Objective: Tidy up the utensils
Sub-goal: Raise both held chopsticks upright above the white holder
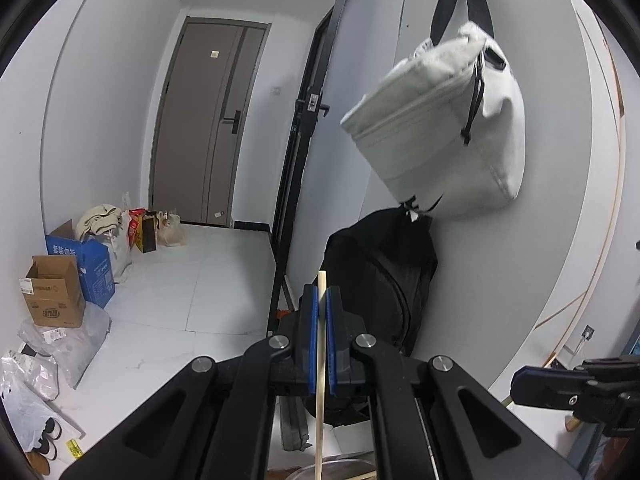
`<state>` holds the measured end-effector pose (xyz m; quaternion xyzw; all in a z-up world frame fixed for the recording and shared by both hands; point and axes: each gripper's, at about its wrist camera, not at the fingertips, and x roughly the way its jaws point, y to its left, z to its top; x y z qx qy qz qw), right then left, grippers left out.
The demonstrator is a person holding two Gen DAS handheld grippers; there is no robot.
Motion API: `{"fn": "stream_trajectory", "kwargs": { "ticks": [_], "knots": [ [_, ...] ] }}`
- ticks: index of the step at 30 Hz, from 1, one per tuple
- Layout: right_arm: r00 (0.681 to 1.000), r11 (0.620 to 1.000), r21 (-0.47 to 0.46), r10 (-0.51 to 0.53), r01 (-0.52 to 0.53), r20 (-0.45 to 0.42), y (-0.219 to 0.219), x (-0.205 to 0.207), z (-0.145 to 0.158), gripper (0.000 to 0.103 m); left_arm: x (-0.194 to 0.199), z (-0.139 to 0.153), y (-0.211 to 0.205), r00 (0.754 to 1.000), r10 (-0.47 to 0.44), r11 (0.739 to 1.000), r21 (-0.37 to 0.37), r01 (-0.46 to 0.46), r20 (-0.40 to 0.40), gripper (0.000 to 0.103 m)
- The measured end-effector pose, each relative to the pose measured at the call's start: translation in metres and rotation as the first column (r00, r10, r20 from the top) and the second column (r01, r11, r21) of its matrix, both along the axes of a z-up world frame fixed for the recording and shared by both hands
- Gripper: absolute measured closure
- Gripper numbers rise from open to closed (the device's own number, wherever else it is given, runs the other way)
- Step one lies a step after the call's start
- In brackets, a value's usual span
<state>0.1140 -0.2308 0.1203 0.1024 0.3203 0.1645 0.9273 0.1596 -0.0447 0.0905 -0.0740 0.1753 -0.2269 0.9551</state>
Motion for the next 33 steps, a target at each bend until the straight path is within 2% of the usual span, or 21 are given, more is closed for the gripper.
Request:
{"fn": "stream_trajectory", "kwargs": {
  "ticks": [12,19,26,33],
  "knots": [
    [0.998,1.0,0.008,0.02,-0.02,-0.062,-0.001,0.024,-0.025,0.097,0.014,-0.015,-0.012,0.999,-0.042,0.998,0.038,0.042,-0.004,0.103],
    [0.995,0.999,0.01,0.032,-0.031,-0.098,0.002,0.03,-0.042,0.097,0.007,-0.021,-0.012,0.996,-0.09,0.995,0.048,0.089,0.02,0.103],
    [0.99,0.999,0.01,0.036,-0.035,-0.135,0.006,0.037,-0.062,0.097,0.002,-0.026,-0.013,0.989,-0.148,0.987,0.068,0.147,-0.003,0.103],
    [0.987,0.999,0.032,0.027,-0.022,-0.157,0.007,0.041,-0.077,0.097,0.004,-0.034,-0.008,0.981,-0.181,0.98,0.072,0.186,-0.066,0.103]
  ]
}}
